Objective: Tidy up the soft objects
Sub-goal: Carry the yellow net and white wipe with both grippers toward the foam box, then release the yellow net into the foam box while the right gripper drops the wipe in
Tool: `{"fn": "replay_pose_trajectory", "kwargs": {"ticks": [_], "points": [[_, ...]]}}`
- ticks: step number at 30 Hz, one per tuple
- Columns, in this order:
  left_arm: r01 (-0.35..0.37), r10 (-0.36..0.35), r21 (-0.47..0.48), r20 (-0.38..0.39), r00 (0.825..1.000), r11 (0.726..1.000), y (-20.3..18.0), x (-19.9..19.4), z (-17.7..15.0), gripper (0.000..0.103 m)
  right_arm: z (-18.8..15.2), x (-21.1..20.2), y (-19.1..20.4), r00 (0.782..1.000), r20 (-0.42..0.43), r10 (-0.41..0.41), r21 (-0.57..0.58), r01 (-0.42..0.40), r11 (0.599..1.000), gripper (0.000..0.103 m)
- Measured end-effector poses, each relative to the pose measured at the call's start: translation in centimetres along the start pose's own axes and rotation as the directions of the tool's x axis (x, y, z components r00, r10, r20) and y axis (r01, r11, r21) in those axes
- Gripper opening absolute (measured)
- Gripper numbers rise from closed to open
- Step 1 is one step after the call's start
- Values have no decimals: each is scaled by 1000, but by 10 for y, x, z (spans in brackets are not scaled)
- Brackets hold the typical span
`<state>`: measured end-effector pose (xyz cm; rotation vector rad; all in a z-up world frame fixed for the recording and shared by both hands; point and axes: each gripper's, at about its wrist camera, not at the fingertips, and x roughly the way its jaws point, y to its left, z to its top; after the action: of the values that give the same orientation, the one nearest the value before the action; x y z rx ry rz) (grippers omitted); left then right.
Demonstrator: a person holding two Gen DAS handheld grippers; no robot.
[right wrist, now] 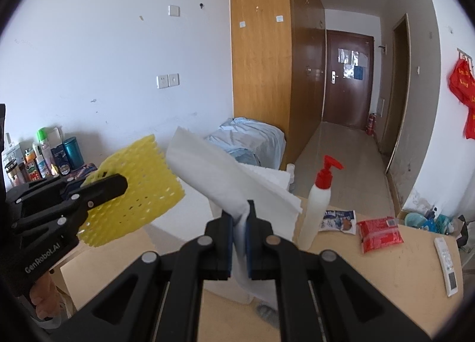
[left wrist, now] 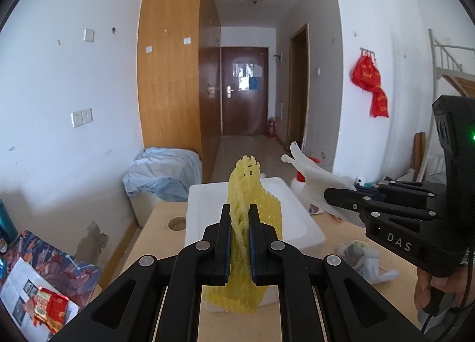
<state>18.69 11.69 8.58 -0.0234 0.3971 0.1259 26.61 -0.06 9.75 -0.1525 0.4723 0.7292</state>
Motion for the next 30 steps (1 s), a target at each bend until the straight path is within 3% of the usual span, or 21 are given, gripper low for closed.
{"fn": "replay_pose_trajectory", "kwargs": {"ticks": [22, 30], "points": [[30, -33, -24, -147, 989, 999, 12, 90, 21, 10, 18, 63, -23, 995, -79, 68, 15, -67, 998, 9], [22, -20, 13, -135, 991, 1000, 5, 97, 22, 10, 19, 62, -27, 995, -76, 63, 21, -62, 998, 9]]}}
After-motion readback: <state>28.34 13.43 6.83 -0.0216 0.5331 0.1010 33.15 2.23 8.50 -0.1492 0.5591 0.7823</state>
